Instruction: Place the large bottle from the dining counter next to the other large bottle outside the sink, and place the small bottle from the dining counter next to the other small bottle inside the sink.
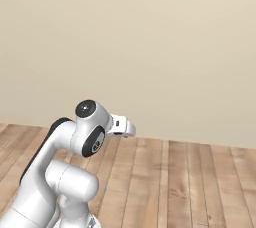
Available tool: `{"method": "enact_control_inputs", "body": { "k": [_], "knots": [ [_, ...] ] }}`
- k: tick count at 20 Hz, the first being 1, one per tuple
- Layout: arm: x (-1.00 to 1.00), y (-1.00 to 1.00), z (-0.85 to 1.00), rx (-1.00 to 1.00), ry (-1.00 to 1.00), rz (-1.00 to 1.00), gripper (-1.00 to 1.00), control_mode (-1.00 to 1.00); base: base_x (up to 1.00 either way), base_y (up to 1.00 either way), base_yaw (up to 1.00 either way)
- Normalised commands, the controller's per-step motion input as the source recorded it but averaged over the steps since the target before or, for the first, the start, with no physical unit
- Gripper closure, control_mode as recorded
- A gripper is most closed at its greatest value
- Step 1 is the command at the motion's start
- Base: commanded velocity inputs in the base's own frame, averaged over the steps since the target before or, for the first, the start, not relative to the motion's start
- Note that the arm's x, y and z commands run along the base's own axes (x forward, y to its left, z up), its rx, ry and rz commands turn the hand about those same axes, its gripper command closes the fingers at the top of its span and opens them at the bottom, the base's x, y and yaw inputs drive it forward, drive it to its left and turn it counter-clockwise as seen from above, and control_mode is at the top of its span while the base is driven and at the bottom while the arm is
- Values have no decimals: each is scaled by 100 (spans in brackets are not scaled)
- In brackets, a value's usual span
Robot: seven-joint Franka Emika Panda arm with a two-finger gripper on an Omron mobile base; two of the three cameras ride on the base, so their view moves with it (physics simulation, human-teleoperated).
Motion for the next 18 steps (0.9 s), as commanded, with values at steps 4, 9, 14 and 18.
{"method": "enact_control_inputs", "body": {
  "k": [4,9,14,18],
  "knots": [
    [0,0,0,0,0,0,-100,100,18,0,42],
    [0,0,0,0,0,0,-100,100,1,0,47],
    [0,0,0,0,0,0,-100,100,0,0,50],
    [0,0,0,0,0,0,-100,100,0,0,50]
  ]
}}
